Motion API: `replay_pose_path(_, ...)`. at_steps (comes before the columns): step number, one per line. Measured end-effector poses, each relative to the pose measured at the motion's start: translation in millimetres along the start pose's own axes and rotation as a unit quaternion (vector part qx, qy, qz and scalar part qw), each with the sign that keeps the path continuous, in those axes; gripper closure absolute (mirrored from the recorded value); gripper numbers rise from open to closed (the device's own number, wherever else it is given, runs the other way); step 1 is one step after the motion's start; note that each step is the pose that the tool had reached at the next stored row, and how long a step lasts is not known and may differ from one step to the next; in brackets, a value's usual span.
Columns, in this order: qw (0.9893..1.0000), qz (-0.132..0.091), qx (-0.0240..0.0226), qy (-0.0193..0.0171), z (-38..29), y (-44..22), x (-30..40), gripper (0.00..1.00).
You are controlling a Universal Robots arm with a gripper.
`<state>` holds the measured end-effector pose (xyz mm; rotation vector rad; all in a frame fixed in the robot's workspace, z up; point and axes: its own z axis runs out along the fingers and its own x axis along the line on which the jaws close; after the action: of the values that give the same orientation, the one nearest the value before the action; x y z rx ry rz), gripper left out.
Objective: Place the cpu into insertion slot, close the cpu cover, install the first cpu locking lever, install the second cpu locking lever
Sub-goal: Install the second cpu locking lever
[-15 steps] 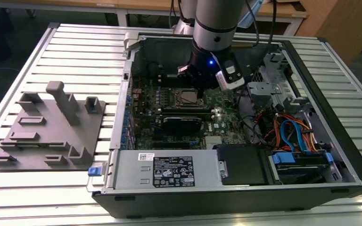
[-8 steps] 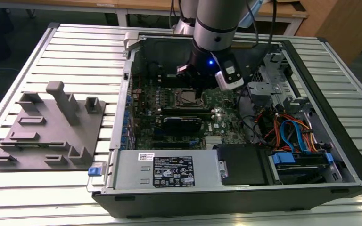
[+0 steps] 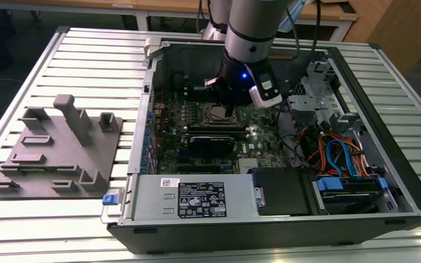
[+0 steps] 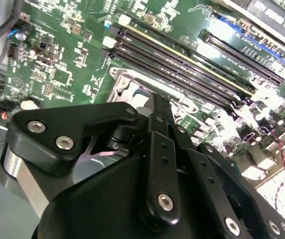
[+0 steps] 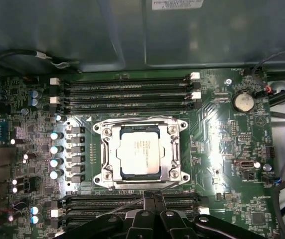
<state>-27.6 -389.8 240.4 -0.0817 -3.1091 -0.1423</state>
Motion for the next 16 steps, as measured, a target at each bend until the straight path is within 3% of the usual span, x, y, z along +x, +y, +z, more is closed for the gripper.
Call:
replay_pose_path(6, 1.0, 0.0, 0.0002, 0.0031, 7.5, -1.9, 13.6, 0.9)
replay_pose_path(16, 1.0, 0.0, 0.0002, 0.0032, 9.3, -2.2, 16.5, 0.9)
